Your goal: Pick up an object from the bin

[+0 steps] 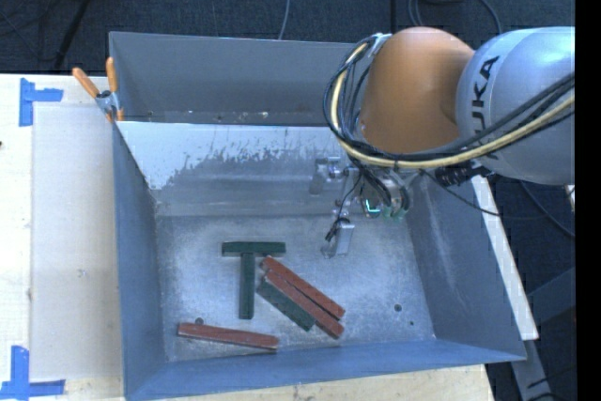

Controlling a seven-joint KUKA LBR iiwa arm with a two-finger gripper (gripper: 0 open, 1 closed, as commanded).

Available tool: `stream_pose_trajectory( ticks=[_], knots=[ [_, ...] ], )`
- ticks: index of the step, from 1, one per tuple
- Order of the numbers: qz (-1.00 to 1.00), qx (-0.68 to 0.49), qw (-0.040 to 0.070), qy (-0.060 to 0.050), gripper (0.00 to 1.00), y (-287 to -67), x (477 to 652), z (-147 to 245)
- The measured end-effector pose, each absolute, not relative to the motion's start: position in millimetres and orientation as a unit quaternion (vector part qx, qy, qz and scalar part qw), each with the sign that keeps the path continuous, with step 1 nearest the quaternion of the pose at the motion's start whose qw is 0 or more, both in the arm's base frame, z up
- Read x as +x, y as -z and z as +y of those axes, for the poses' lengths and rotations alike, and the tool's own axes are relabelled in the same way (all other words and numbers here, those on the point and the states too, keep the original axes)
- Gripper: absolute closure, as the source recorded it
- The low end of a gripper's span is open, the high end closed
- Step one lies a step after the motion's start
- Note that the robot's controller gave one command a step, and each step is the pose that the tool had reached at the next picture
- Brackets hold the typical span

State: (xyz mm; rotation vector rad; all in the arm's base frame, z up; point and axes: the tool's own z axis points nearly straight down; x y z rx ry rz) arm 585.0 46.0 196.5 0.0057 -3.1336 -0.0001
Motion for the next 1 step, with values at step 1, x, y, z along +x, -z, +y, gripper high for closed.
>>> stream_pose_trajectory(
  ticks=[1],
  knots=[
    [-1.000, 0.001, 0.000, 0.000, 0.00, -200.7, 586.6, 45.7]
  ],
)
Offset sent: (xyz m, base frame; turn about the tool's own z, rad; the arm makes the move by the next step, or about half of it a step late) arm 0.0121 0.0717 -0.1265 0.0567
